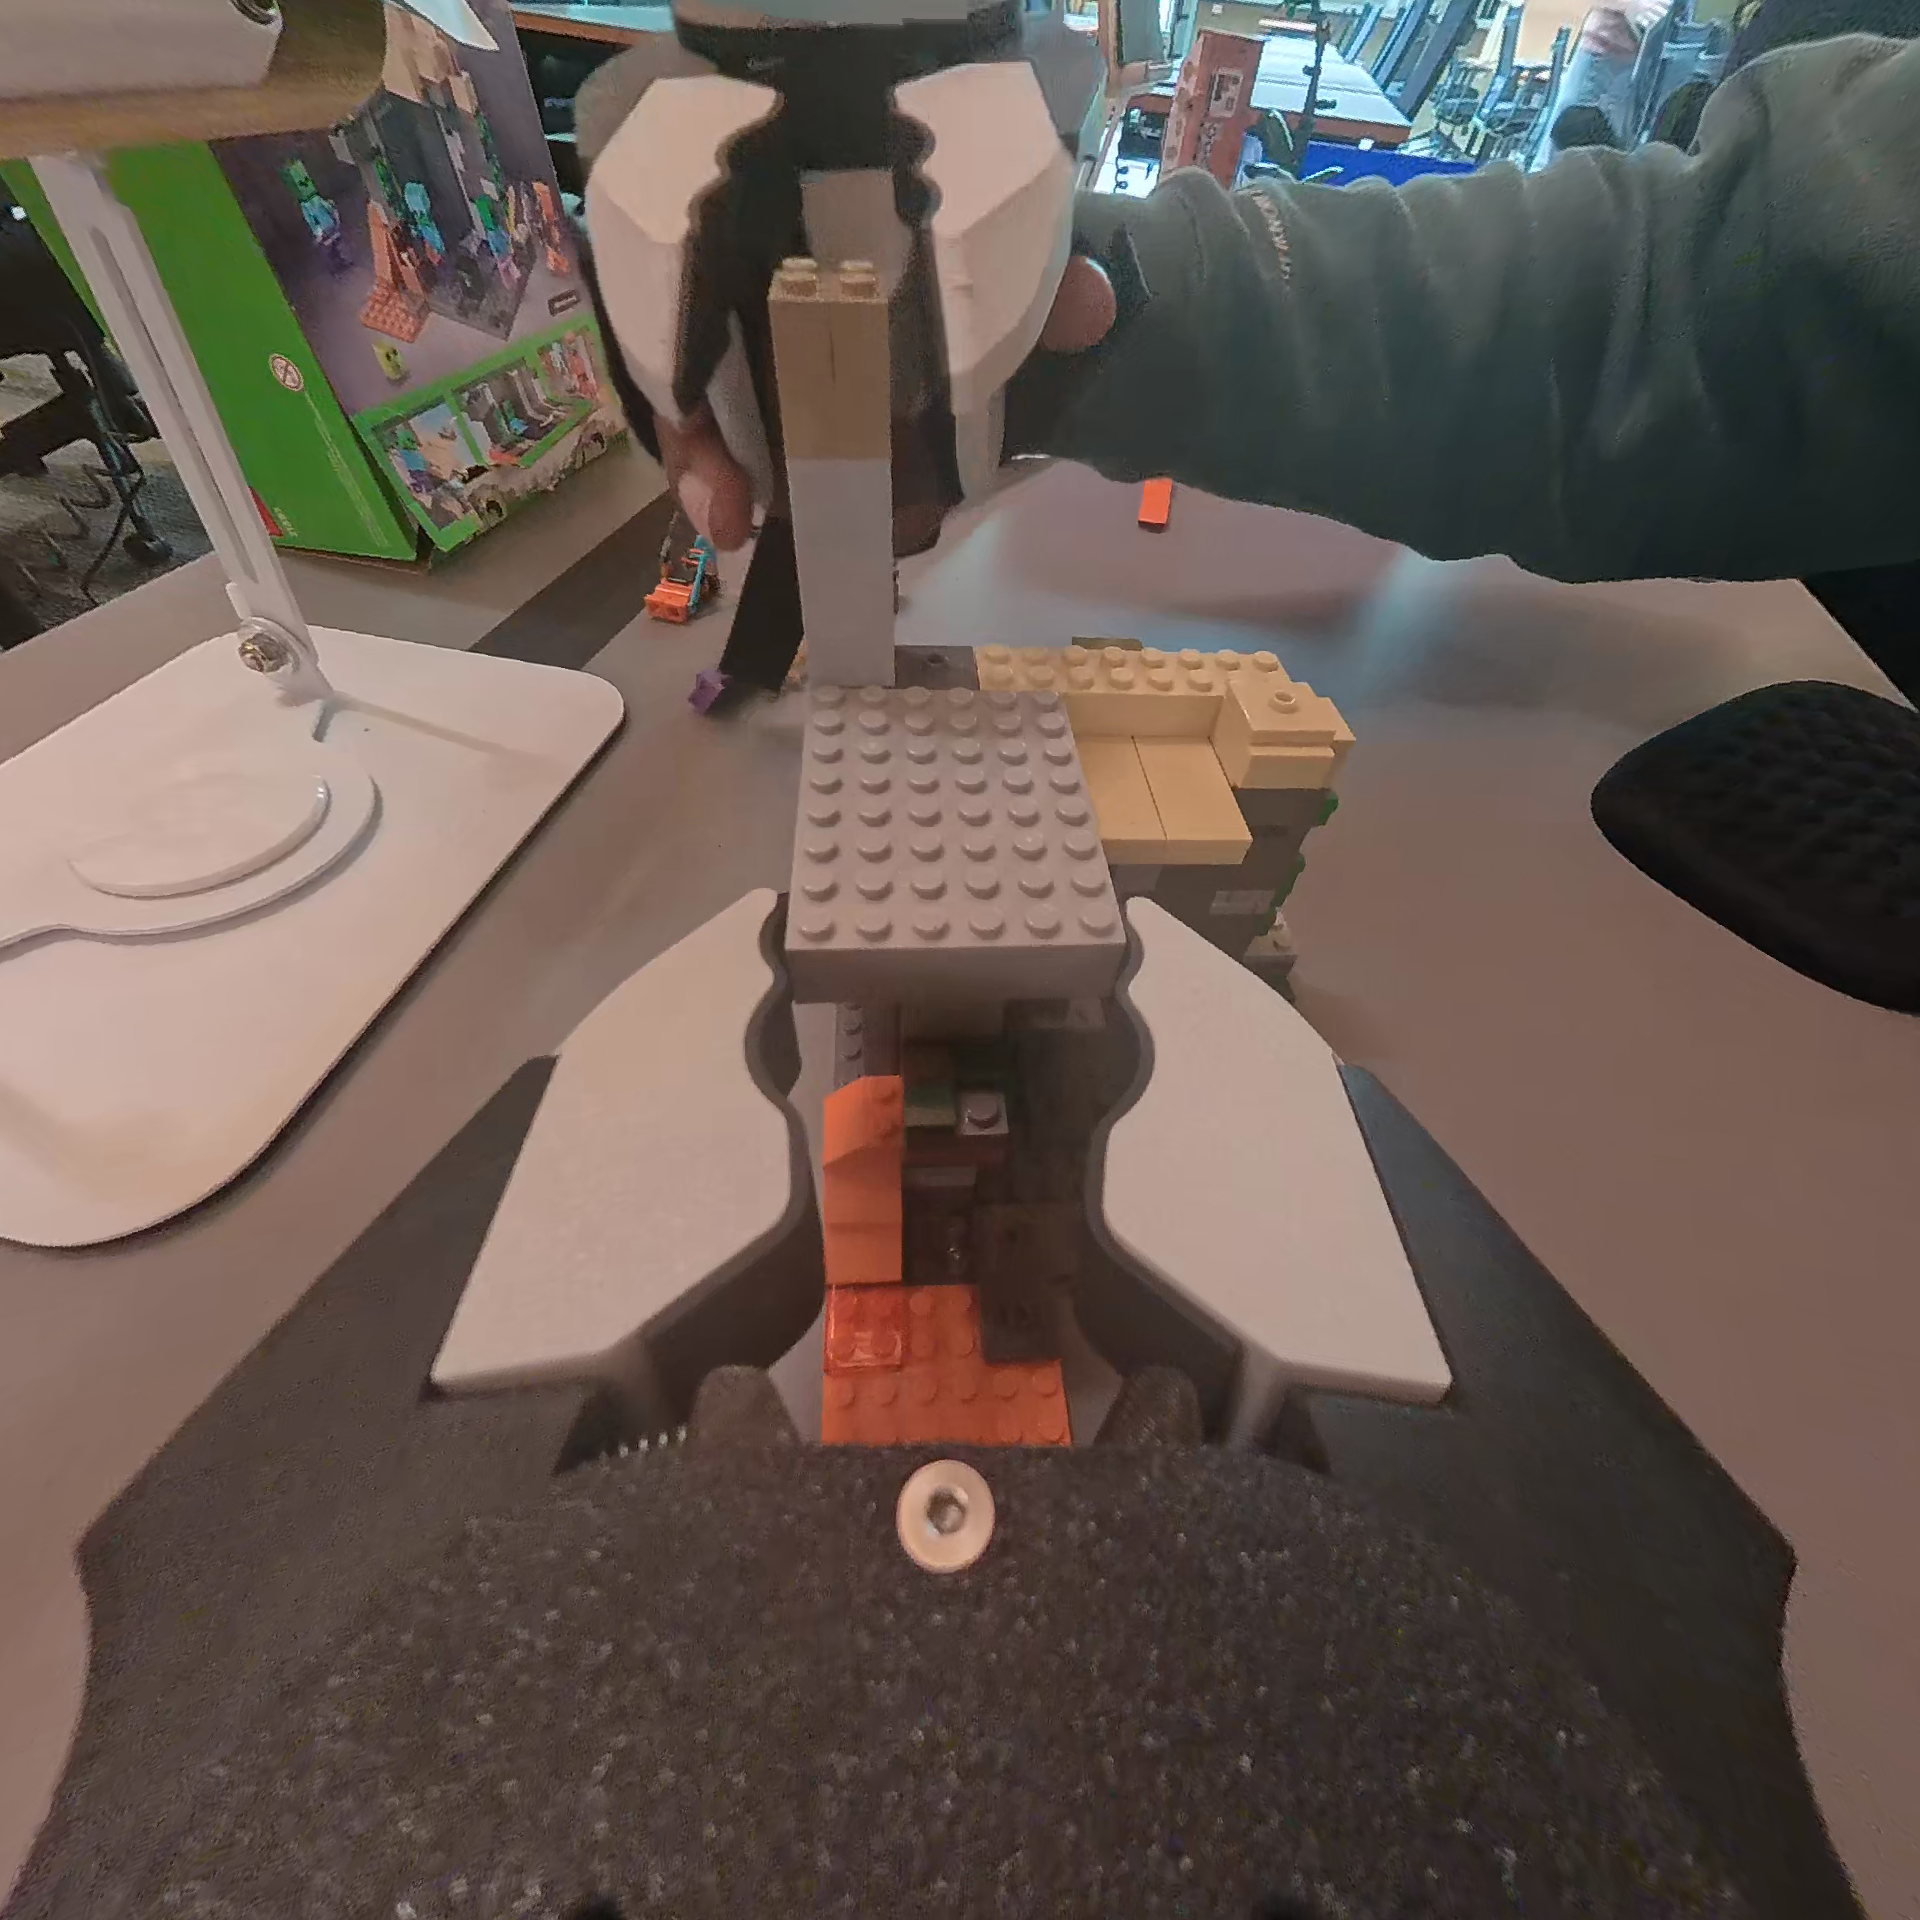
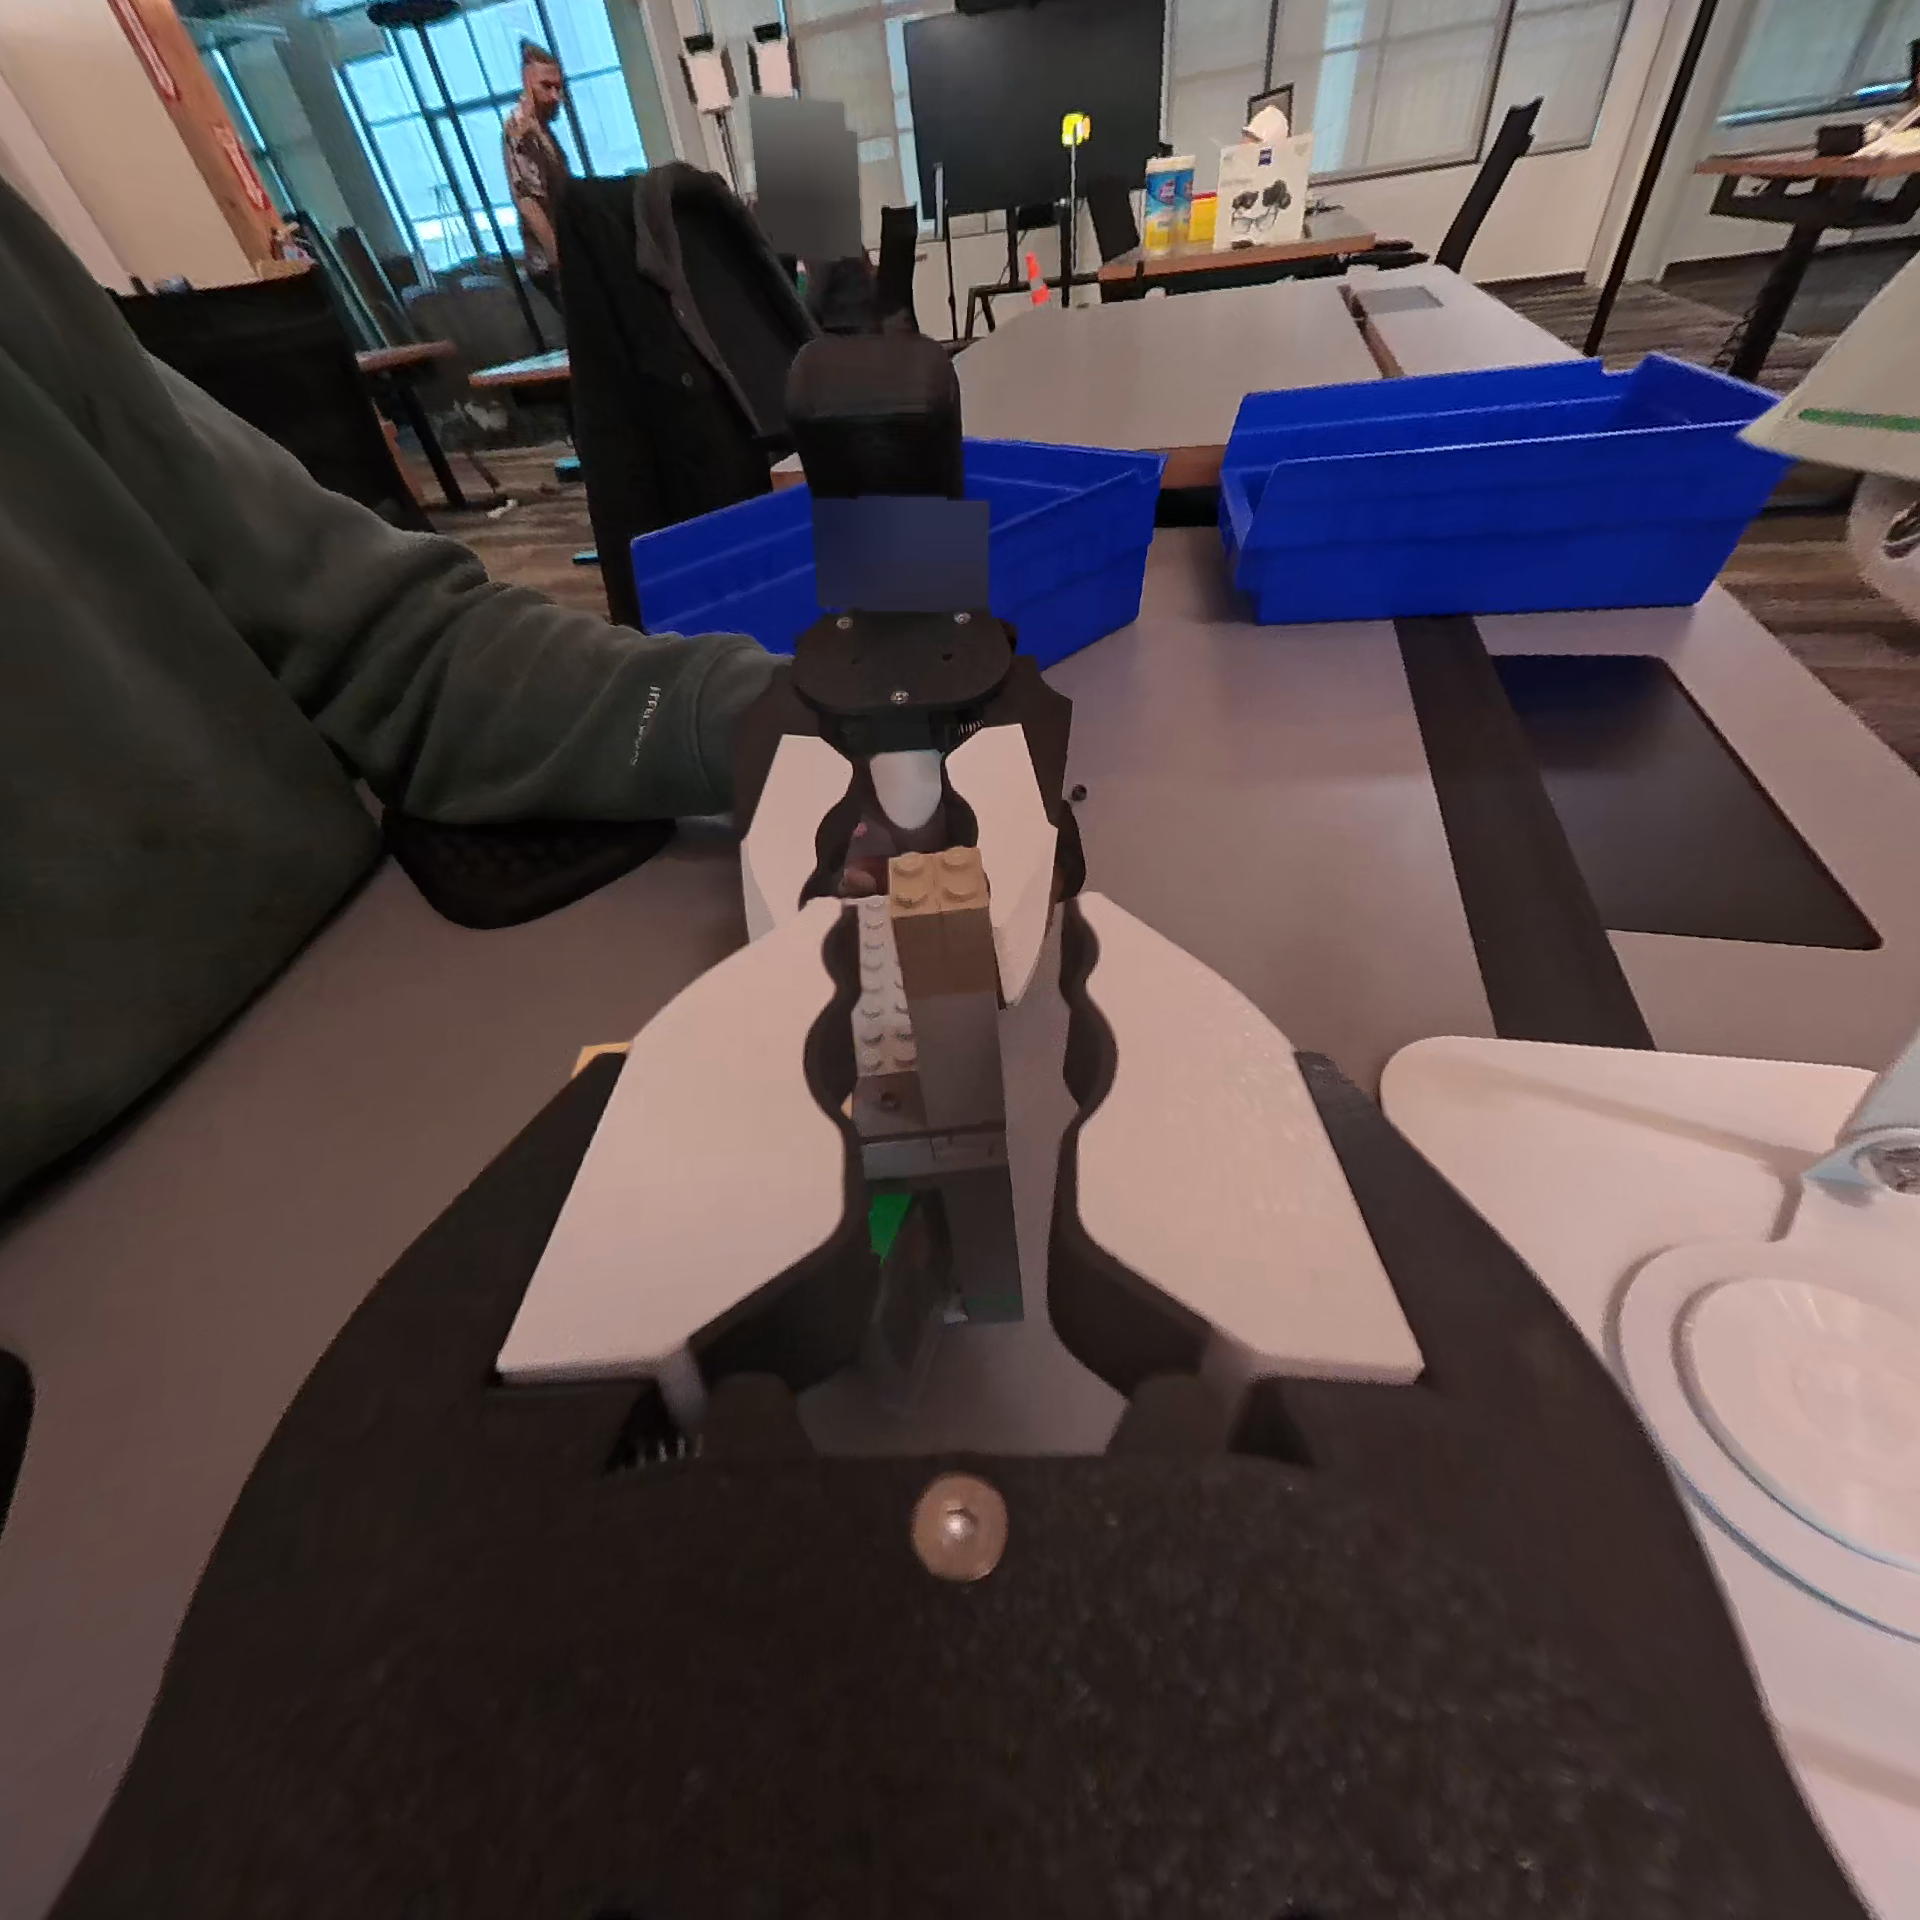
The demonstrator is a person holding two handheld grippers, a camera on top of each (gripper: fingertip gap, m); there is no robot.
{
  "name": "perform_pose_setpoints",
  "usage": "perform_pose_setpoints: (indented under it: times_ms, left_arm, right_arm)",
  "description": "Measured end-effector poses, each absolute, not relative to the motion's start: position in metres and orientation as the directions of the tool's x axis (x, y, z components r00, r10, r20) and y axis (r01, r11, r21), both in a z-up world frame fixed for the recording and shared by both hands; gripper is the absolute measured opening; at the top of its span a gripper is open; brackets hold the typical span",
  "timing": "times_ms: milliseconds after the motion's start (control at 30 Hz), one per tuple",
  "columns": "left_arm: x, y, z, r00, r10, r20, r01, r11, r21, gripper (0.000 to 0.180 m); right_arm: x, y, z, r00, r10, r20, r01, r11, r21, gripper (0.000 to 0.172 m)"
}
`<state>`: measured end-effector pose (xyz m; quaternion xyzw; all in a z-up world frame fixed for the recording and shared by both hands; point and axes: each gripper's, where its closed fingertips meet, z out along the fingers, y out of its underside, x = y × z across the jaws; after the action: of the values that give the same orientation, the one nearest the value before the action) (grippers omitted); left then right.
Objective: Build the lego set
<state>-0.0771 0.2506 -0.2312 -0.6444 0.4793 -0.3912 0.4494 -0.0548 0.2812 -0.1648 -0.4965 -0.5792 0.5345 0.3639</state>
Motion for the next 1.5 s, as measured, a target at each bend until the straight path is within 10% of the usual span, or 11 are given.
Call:
perform_pose_setpoints:
  times_ms: [1500]
  left_arm:
    - [-0.076,0.25,-0.231,0.247,-0.967,0.069,-0.274,-0.138,-0.952,0.056]
  right_arm:
    - [-0.057,0.275,-0.177,-0.272,0.961,-0.047,0.11,-0.017,-0.994,0.018]
